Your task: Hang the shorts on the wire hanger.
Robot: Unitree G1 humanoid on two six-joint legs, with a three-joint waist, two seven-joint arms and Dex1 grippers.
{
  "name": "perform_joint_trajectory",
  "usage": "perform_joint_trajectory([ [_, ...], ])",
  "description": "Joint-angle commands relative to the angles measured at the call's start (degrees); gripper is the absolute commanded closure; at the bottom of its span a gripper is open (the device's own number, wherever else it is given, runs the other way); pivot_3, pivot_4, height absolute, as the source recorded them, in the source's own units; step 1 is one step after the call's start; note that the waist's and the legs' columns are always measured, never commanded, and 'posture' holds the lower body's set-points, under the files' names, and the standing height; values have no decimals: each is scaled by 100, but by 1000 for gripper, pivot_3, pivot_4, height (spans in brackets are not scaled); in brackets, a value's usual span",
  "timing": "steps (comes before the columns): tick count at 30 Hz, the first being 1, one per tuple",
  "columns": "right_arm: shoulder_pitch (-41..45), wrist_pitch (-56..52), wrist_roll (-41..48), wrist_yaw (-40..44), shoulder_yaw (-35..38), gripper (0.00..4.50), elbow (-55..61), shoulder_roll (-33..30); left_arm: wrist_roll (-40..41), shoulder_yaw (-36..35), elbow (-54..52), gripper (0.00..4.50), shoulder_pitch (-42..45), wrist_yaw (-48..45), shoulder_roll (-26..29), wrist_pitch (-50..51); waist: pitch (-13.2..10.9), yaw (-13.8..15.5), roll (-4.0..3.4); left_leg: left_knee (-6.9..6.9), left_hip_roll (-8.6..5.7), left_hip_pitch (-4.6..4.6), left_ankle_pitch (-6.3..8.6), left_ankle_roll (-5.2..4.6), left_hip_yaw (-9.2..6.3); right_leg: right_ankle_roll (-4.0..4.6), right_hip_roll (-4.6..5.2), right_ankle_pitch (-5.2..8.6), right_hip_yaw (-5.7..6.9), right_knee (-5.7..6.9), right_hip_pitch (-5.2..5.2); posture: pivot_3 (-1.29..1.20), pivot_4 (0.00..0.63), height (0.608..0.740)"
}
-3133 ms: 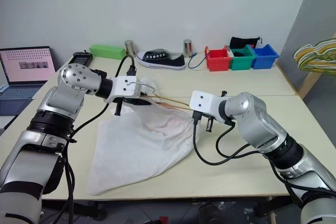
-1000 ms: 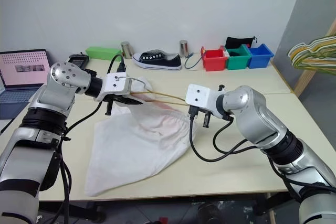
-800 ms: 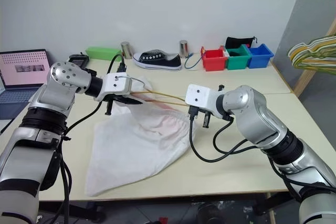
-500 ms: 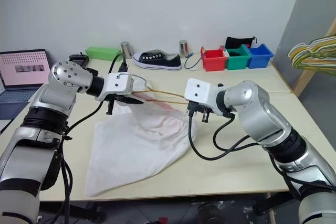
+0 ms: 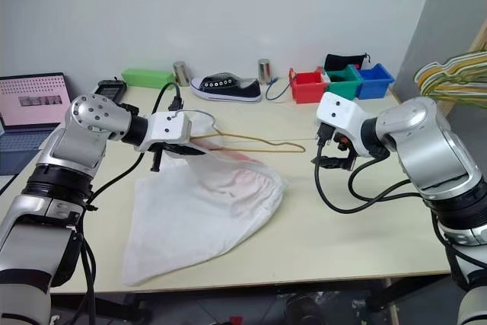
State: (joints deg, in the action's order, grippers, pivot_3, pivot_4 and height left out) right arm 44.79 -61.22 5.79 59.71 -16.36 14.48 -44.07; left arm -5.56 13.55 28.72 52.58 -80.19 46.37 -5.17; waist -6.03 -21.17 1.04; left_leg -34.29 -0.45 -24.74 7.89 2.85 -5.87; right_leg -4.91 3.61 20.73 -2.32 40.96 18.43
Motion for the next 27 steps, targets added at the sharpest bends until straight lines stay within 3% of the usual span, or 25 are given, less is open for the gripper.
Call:
perform_joint_trajectory([
  [1, -300, -852, 449, -756, 253, 41, -244, 1356, 192, -302, -394, 4500, 26, 123, 156, 201, 0, -19, -1, 0, -1, 0, -1, -1, 0, 0, -1, 0, -3, 4, 2, -269, 23, 740],
  [6, -420, -1413, 738, -1556, 886, 41, -851, 2725, 247, -306, -576, 4500, -56, 165, 208, 322, 3, 46, -2, 1, -2, 2, -5, -7, -16, 4, -11, -2, -4, 17, 6, -254, 23, 740],
  [11, -452, -1642, 1103, -1923, 1431, 41, -989, 3175, 269, -299, -682, 4500, -132, 155, 243, 336, 5, 159, 0, 0, -6, 3, -5, -7, -23, 10, -11, -6, -3, 12, -2, -251, 20, 740],
  [14, -513, -1626, 1233, -1969, 1359, 481, -905, 3052, 277, -297, -672, 4500, -114, 154, 240, 344, 5, 223, 0, 0, -5, 3, -5, -7, -22, 9, -12, -5, -4, 12, 0, -253, 20, 740],
  [27, -627, -1581, 1727, -2090, 1178, 3717, -727, 2604, 293, -332, -495, 4500, 23, 219, 327, 272, 6, 215, -1, 3, -5, 2, -5, -7, -21, 4, -19, -2, -4, 11, 4, -254, 10, 740],
])
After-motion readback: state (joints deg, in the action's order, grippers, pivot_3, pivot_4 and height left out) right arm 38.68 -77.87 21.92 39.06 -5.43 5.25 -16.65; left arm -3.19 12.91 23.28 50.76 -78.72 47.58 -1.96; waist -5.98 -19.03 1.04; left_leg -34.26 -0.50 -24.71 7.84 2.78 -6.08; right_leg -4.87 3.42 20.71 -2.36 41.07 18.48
